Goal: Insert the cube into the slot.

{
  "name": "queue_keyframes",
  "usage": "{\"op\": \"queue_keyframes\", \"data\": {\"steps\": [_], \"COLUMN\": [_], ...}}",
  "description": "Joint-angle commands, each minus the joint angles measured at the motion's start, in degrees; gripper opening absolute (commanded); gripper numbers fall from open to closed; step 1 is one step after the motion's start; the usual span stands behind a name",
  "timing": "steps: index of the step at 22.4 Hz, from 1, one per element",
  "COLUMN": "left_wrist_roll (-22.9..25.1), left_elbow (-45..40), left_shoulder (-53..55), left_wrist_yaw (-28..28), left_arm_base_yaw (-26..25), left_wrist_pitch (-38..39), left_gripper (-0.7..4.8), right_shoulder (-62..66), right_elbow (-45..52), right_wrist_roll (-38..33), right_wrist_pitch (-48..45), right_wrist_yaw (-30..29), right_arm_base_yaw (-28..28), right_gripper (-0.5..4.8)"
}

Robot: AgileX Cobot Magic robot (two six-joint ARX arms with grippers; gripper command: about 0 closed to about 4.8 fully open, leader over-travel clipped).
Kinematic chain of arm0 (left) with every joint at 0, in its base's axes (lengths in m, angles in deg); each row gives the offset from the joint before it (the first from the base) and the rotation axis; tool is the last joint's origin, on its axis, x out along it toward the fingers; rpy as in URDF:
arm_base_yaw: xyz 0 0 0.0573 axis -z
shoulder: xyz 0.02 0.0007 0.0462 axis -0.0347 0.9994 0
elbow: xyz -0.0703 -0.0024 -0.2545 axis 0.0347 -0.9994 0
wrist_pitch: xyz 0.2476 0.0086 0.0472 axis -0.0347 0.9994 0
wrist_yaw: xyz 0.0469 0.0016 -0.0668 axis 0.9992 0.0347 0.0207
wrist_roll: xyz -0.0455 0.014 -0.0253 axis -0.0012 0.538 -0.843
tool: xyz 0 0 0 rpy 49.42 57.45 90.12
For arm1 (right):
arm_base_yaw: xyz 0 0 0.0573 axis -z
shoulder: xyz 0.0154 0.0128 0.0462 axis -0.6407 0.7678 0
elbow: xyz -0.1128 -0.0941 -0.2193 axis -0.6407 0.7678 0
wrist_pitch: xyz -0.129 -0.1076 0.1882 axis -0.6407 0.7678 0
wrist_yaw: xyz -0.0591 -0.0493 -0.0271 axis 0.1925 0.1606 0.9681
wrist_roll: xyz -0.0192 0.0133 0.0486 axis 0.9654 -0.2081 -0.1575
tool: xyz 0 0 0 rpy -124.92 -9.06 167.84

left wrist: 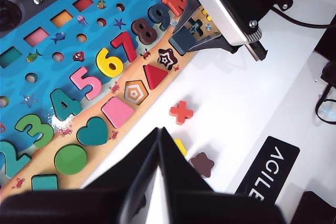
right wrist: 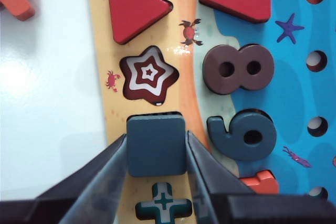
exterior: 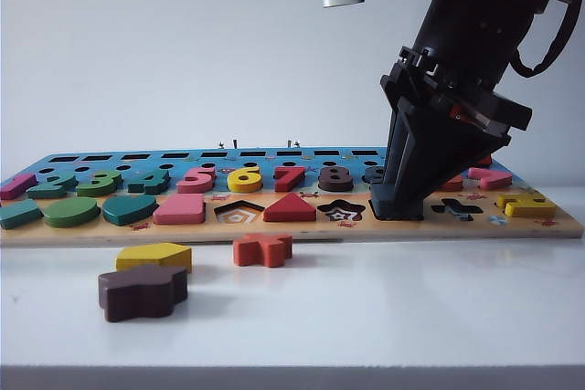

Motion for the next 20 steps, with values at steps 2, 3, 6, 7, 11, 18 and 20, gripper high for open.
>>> {"op": "queue_keyframes", "data": {"steps": [2, 3, 6, 7, 11, 18, 20], "left_wrist_roll": [0.2, 0.2, 0.2, 0.2, 0.2, 0.2, 0.2], "left_elbow": [0.2, 0.2, 0.2, 0.2, 0.2, 0.2, 0.2], "left_shoulder": [0.0, 0.0, 0.0, 0.0, 0.0, 0.0, 0.0], "left_wrist_yaw": [-0.5, -0.5, -0.5, -0.5, -0.5, -0.5, -0.5], "left_arm_base_yaw": [0.1, 0.1, 0.1, 0.1, 0.1, 0.1, 0.1], "left_wrist_pitch": [-1.7, -2.1, -3.0, -3.4, -3.3, -3.4, -3.4], "left_gripper": [0.17, 0.17, 0.17, 0.17, 0.17, 0.17, 0.17], "right_shoulder": [-0.2, -0.2, -0.2, -0.2, -0.2, -0.2, -0.2], "right_elbow": [0.0, 0.0, 0.0, 0.0, 0.0, 0.0, 0.0], "right_wrist_roll": [-0.2, -0.2, -0.2, -0.2, -0.2, -0.2, -0.2], "right_wrist_pitch": [-0.6, -0.6, -0.6, -0.6, -0.6, -0.7, -0.7], "right_wrist_yaw": [-0.4, -0.4, -0.4, -0.4, -0.4, -0.4, -0.4], "right_arm_base_yaw": [0.0, 0.0, 0.0, 0.0, 0.0, 0.0, 0.0], "right_gripper": [1.60, 1.64, 1.76, 1.85, 1.89, 1.94, 1.97]}}
